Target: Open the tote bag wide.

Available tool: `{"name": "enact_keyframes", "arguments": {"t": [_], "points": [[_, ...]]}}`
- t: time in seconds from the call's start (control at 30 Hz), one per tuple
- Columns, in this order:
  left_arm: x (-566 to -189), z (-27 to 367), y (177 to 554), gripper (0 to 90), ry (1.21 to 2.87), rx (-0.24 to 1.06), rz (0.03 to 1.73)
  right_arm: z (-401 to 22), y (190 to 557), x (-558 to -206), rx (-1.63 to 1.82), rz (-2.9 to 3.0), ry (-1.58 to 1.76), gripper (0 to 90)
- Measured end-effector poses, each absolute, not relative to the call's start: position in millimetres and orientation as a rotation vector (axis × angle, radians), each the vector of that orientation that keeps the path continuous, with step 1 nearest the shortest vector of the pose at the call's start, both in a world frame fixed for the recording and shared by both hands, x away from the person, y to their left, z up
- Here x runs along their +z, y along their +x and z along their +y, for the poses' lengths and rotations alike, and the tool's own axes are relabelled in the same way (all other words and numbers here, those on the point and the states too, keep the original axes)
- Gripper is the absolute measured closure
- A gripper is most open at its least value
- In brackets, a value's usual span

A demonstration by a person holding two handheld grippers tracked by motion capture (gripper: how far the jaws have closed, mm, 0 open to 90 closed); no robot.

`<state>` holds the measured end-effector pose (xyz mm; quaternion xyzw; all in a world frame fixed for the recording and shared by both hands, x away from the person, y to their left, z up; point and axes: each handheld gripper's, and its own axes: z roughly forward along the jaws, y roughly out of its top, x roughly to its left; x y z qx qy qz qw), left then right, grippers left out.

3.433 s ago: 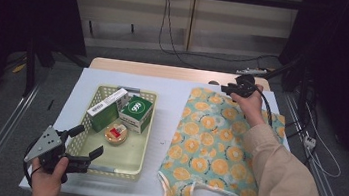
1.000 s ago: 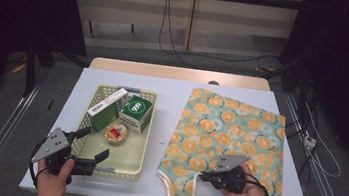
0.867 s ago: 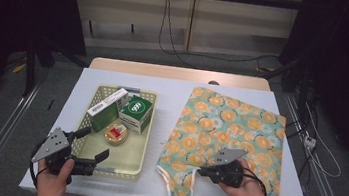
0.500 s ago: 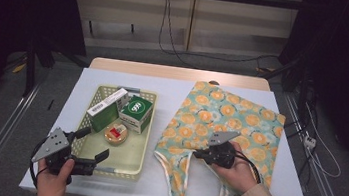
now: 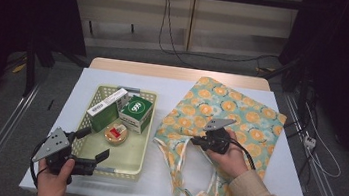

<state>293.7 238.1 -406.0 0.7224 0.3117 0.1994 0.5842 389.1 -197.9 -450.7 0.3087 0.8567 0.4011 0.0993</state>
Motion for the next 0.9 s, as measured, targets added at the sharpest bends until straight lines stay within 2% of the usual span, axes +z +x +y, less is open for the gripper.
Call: {"name": "enact_keyframes", "arguments": {"t": [0.2,0.5,0.6,0.67,0.9], "points": [[-406,238,294,3.4,1.685,0.464,0.727,-188,391,-445,1.216,2.537,0.903,90.0],[-406,238,294,3.4,1.686,0.464,0.727,-175,383,-458,1.187,2.626,0.862,89.4],[-406,237,294,3.4,1.686,0.463,0.726,-174,377,-455,1.189,2.629,0.860,79.0],[-406,237,294,3.4,1.687,0.462,0.727,-173,372,-451,1.189,2.645,0.854,66.0],[-405,236,293,3.4,1.681,0.462,0.727,-182,360,-434,1.224,2.611,0.874,43.6]]}}
